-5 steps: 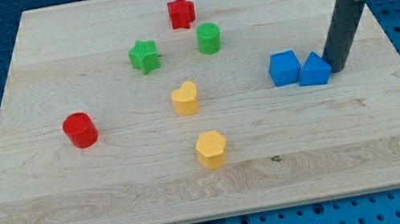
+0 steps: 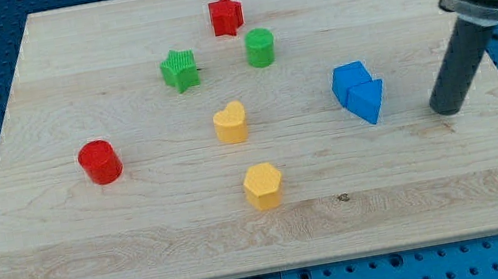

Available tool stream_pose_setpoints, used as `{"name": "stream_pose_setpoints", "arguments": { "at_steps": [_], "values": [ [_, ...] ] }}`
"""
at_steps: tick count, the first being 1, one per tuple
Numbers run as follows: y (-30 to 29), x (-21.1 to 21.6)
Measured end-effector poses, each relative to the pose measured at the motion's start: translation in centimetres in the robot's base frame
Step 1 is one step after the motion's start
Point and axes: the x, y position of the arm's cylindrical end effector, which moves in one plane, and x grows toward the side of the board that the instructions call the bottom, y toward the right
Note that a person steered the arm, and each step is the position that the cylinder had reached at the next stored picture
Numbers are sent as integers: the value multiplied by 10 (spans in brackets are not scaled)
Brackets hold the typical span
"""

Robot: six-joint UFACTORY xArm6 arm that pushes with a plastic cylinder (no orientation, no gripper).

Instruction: Move the blue cube vertically below the green circle

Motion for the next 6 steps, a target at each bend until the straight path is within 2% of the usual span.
{"name": "stream_pose_setpoints", "arguments": {
  "at_steps": [2,3,4,6],
  "values": [
    [-55,-80],
    [-55,-74],
    [-56,-46],
    [-94,-57]
  ]
}}
